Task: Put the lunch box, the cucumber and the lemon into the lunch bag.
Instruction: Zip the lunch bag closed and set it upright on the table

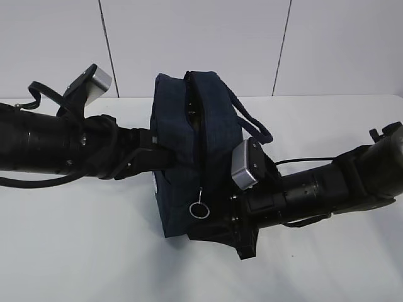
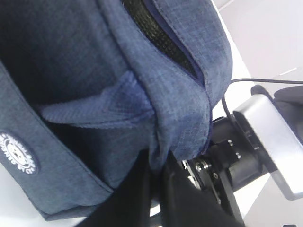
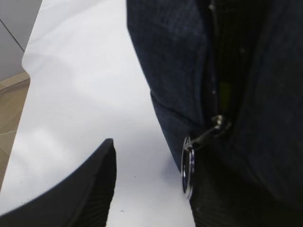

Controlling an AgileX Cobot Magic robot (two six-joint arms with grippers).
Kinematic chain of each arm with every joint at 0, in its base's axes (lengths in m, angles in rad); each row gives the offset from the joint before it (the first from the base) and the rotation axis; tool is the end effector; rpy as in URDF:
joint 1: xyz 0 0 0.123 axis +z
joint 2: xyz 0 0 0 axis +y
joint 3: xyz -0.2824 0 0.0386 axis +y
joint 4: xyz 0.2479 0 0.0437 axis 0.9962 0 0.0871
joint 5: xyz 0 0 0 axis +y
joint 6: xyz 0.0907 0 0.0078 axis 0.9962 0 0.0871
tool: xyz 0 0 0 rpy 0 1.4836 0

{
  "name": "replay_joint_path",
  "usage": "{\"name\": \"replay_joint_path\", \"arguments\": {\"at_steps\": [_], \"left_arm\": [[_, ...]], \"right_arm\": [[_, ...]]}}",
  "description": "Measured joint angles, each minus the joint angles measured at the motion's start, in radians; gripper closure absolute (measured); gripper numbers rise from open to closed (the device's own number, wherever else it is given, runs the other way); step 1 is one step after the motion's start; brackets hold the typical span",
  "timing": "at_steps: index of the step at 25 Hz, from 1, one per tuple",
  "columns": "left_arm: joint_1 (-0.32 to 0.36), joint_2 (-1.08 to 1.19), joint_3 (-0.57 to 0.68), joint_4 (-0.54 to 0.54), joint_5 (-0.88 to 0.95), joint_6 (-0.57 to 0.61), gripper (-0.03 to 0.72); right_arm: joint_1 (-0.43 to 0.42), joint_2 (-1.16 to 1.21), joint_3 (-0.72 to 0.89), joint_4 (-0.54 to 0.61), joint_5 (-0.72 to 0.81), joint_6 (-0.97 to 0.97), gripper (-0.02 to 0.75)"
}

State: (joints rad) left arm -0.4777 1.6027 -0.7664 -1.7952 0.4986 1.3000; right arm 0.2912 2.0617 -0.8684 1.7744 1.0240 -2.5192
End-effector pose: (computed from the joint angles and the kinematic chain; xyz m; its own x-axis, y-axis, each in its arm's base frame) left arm 0.2569 -0.1809 0.2020 -0.8235 -0.0730 -0.5625 0.3800 0.6653 -0.6427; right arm 0.2984 0.1690 0.1044 -0.1792 -0.3626 -0.9146 -0.9751 0.1892 0.1160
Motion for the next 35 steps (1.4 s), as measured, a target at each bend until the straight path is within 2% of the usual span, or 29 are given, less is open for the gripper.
{"name": "replay_joint_path", "arguments": {"at_steps": [16,23,32,34,35], "left_arm": [[0.0,0.0,0.0,0.0,-0.002,0.0,0.691],[0.0,0.0,0.0,0.0,-0.002,0.0,0.691],[0.0,0.0,0.0,0.0,-0.002,0.0,0.691],[0.0,0.0,0.0,0.0,-0.002,0.0,0.691],[0.0,0.0,0.0,0.0,-0.002,0.0,0.691]], "right_arm": [[0.0,0.014,-0.002,0.0,0.0,0.0,0.367],[0.0,0.014,-0.003,0.0,0.008,0.0,0.458],[0.0,0.014,-0.003,0.0,0.011,0.0,0.507],[0.0,0.014,-0.003,0.0,0.011,0.0,0.557],[0.0,0.014,-0.003,0.0,0.006,0.0,0.607]]}}
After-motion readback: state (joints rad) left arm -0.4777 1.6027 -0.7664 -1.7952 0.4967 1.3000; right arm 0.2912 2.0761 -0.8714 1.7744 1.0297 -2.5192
